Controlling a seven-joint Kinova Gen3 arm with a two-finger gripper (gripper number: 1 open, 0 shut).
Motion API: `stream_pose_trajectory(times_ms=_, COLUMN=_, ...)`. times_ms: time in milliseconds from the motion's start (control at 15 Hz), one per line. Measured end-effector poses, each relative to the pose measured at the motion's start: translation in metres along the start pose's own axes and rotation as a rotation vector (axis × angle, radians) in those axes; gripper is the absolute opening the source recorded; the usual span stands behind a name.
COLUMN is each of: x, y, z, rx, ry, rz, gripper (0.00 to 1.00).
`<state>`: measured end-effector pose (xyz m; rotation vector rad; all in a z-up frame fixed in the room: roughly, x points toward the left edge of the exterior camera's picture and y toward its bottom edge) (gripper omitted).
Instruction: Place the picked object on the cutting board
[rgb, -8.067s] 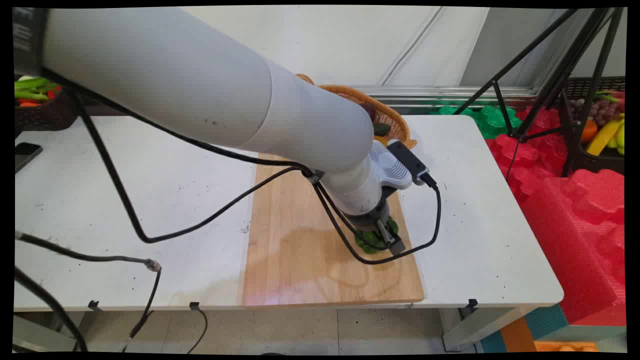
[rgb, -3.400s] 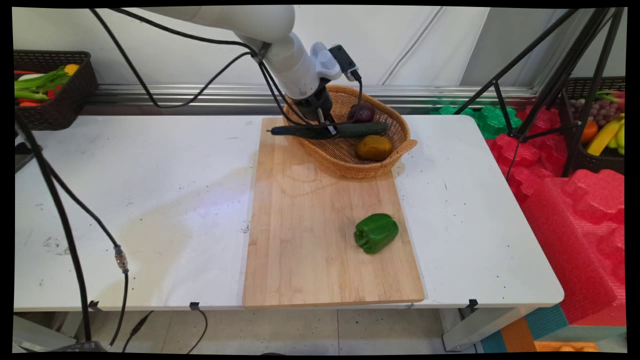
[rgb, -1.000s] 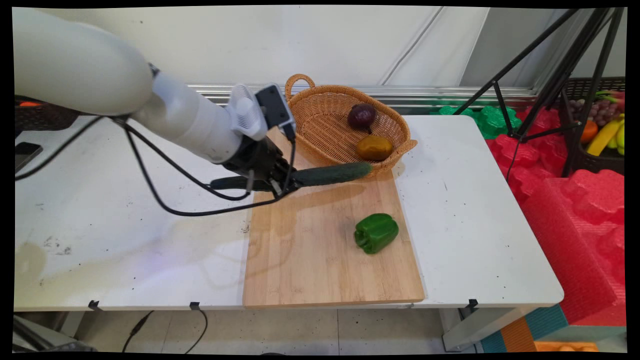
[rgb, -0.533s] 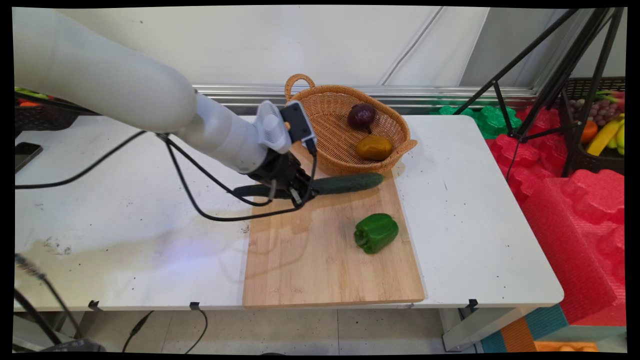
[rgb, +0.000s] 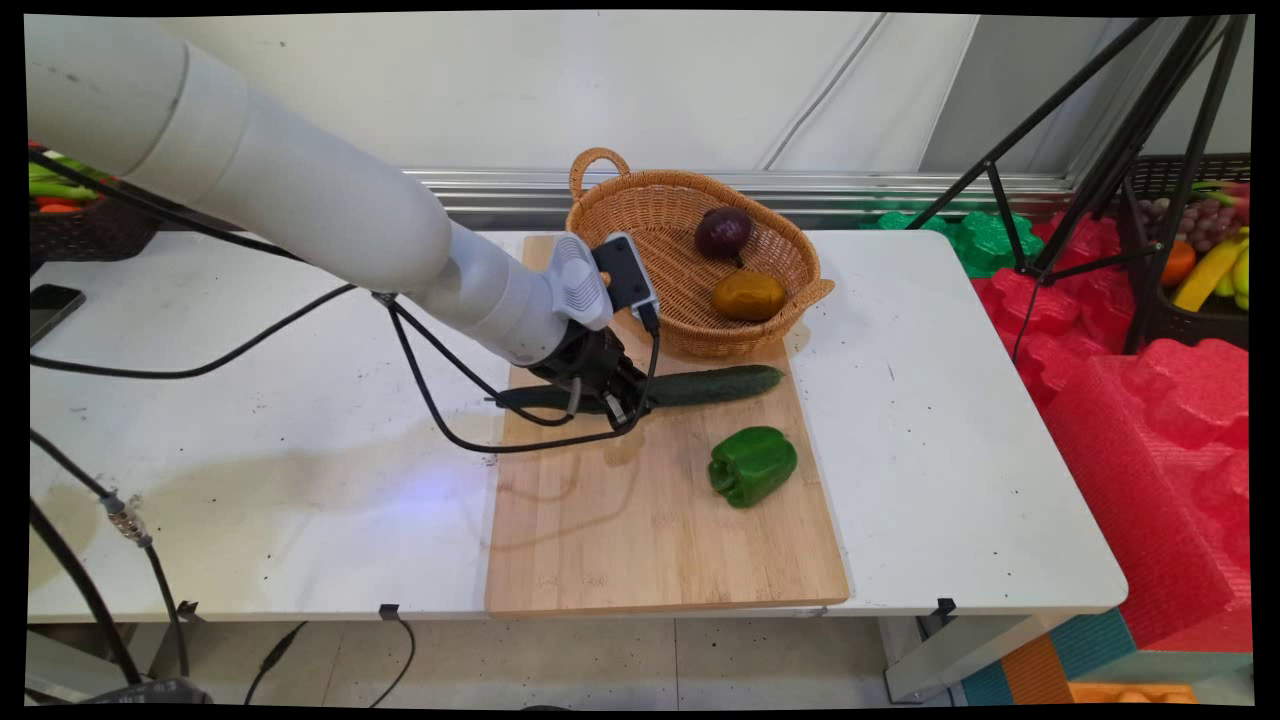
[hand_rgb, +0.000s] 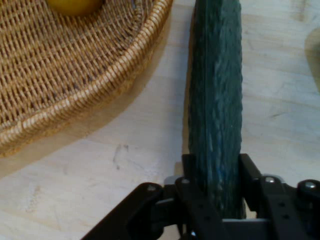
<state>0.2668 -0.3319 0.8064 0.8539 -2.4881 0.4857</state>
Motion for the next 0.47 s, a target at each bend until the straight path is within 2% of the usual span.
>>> stream_pose_trajectory(times_ms=67, x=-0.0008, y=-0.0004, z=0.003, rx=-0.003, ry=-0.001, rz=0.001, gripper=0.0)
stream_pose_trajectory(times_ms=133, x=-0.0019, y=-0.0008, z=0.0061, rx=-0.006, ry=-0.002, rz=0.002, gripper=1.0)
stream_pose_trajectory(times_ms=467, x=-0.0073, y=-0.003, z=0.0125, rx=-0.021, ry=-0.005, rz=0.007, gripper=1.0)
